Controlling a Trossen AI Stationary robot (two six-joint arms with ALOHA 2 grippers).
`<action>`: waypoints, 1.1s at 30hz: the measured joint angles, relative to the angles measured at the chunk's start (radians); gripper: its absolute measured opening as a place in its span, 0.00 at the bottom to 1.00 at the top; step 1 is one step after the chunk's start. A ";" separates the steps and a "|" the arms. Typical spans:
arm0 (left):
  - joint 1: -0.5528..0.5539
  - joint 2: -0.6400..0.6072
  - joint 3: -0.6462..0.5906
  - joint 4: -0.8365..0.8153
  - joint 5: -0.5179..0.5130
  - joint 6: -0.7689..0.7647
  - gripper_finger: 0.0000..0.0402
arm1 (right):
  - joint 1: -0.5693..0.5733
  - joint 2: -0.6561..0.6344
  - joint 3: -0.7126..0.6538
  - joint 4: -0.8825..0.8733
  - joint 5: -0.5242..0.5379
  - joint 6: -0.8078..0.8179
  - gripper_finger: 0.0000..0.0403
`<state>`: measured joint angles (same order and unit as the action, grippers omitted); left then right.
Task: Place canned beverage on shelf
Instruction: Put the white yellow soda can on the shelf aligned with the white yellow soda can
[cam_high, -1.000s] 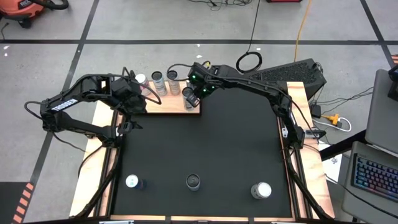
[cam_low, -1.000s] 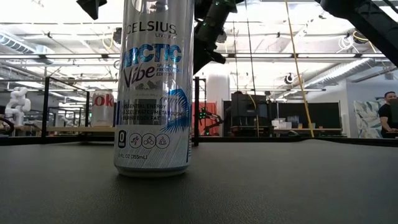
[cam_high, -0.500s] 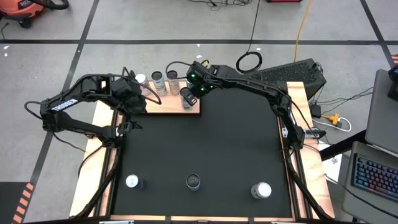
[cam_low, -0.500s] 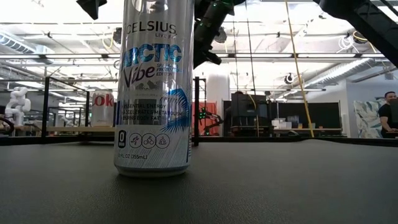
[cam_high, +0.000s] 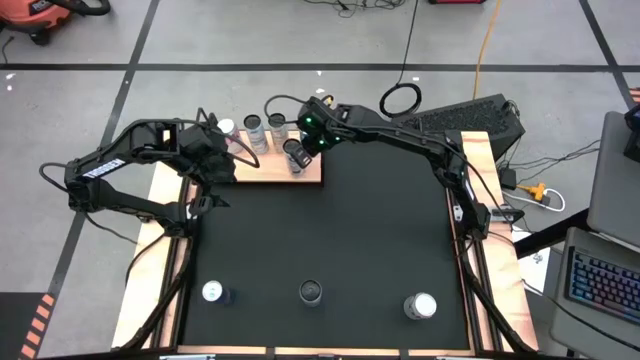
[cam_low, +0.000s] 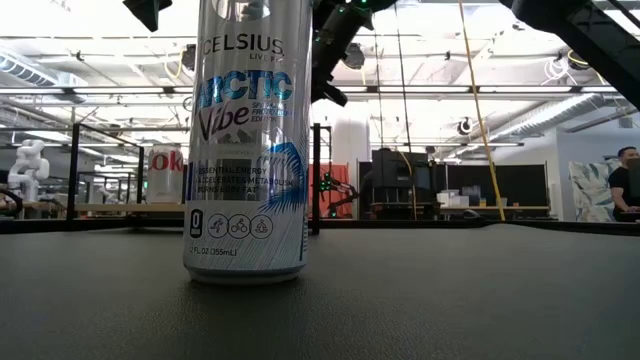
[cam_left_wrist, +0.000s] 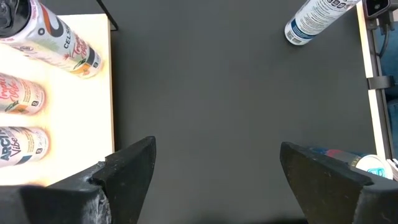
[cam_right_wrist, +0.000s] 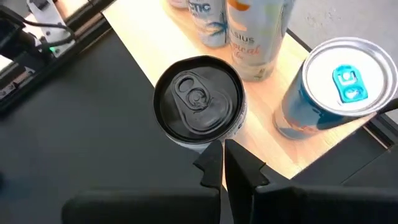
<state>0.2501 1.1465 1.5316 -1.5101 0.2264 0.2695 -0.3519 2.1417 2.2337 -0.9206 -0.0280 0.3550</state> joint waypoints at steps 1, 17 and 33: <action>0.000 0.000 0.000 0.000 0.000 0.000 0.86 | 0.000 0.005 0.000 0.011 -0.001 0.000 0.00; 0.000 0.000 0.000 0.001 0.000 0.000 0.86 | -0.002 0.027 0.000 0.021 -0.023 0.026 0.00; 0.000 0.000 0.000 0.001 0.000 0.000 0.86 | -0.018 0.050 0.000 0.032 -0.029 0.045 0.00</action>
<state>0.2501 1.1465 1.5318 -1.5093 0.2264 0.2695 -0.3695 2.1915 2.2337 -0.8890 -0.0575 0.4004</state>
